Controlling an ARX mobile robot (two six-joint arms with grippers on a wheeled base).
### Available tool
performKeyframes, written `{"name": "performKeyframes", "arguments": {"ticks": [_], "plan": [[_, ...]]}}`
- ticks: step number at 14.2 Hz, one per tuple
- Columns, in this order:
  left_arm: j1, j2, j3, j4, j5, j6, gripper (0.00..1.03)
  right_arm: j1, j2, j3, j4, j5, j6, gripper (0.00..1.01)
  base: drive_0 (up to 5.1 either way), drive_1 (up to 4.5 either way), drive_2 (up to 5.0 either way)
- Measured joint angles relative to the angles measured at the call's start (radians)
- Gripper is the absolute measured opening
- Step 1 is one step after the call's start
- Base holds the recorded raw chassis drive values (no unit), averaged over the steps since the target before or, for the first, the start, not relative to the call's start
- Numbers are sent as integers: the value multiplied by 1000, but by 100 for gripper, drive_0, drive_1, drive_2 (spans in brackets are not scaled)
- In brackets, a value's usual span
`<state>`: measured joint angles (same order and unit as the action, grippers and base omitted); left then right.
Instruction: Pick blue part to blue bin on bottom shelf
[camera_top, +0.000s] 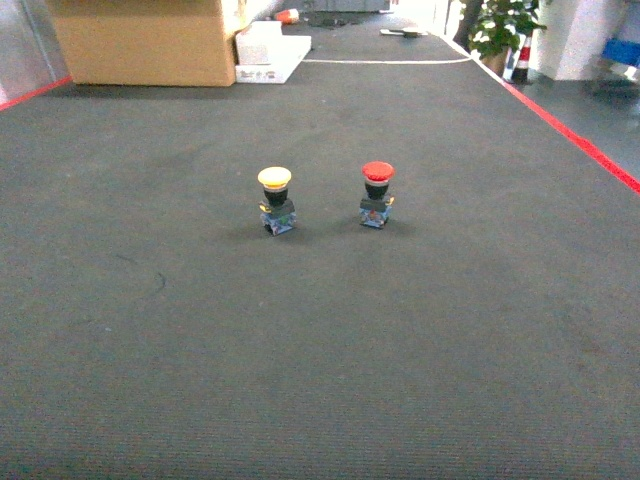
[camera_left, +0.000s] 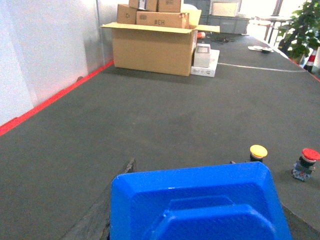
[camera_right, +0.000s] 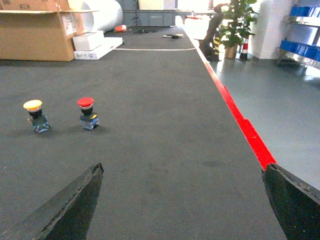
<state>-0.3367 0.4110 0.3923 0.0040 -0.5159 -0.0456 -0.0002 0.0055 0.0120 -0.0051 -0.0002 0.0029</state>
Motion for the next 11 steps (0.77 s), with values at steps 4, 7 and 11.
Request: {"name": "performKeyframes", "arguments": {"ticks": [4,7,11], "plan": [[0,0,0,0,0,0,45,0,0,0,0,0,0,98,0,0,0],[0,6,-1,-2,1,0,45,0,0,0,-1,0,0,98,7,-409,423],[0,-8,-2,4,-1,0,45,0,0,0,2,0,0,98,0,-105,104]]}}
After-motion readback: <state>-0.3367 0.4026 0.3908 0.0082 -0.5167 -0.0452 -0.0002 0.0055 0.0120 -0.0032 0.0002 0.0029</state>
